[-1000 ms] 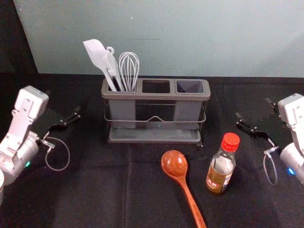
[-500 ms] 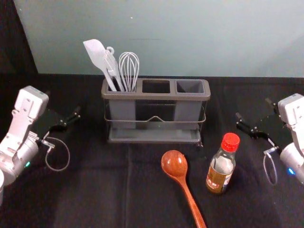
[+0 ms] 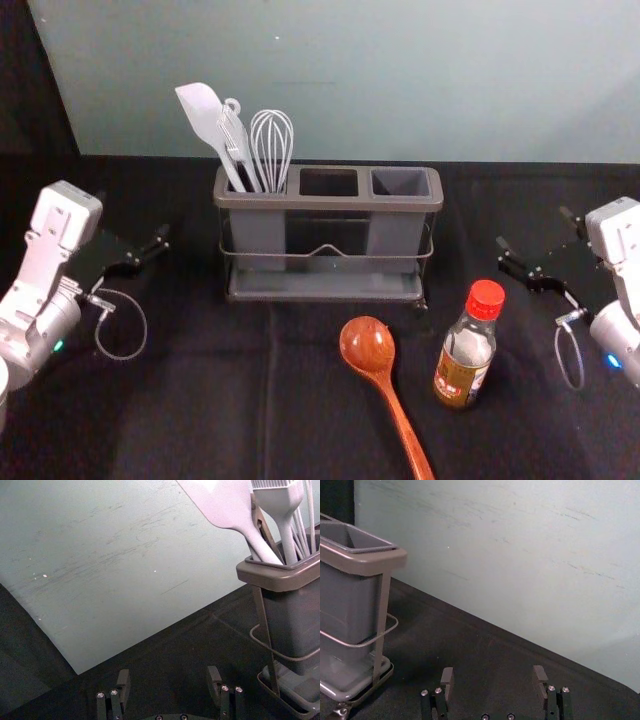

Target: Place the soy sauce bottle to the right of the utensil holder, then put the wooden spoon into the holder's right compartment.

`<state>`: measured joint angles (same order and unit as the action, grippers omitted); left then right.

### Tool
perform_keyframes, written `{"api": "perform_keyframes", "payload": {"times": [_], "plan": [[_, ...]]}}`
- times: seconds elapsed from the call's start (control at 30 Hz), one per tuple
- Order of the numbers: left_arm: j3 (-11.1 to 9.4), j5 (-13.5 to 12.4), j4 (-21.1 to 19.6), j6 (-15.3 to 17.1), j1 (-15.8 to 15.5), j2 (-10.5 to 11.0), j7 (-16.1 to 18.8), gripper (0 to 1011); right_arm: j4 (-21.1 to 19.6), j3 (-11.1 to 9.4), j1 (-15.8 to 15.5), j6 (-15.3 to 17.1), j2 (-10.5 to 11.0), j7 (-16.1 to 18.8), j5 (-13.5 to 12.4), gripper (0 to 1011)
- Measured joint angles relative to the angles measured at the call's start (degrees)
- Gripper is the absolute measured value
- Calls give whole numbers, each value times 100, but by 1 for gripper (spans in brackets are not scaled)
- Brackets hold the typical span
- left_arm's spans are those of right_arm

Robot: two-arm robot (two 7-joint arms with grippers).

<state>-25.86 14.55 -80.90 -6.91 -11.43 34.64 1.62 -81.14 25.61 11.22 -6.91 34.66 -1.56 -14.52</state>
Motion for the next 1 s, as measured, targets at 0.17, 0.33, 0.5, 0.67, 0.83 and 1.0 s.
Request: {"api": "perform_keyframes", "payload": {"times": [0.17, 0.33, 0.5, 0.67, 0.83, 1.0], "plan": [[0, 0, 0, 0, 0, 0, 0, 1005, -256, -161, -263, -35, 94, 56, -46, 1004], [0, 0, 0, 0, 0, 0, 0, 1005, -494, -298, -536, -86, 191, 112, -112, 1004], [0, 0, 0, 0, 0, 0, 0, 1005, -855, -511, -944, -161, 360, 166, -206, 1004], [0, 0, 0, 0, 0, 0, 0, 1005, -1294, -762, -1412, -235, 606, 232, -296, 1004], [0, 0, 0, 0, 0, 0, 0, 1005, -1688, -1029, -1839, -346, 799, 379, -518, 1004], [0, 0, 0, 0, 0, 0, 0, 1005, -2062, -1353, -2260, -608, 876, 646, -992, 1004]]}}
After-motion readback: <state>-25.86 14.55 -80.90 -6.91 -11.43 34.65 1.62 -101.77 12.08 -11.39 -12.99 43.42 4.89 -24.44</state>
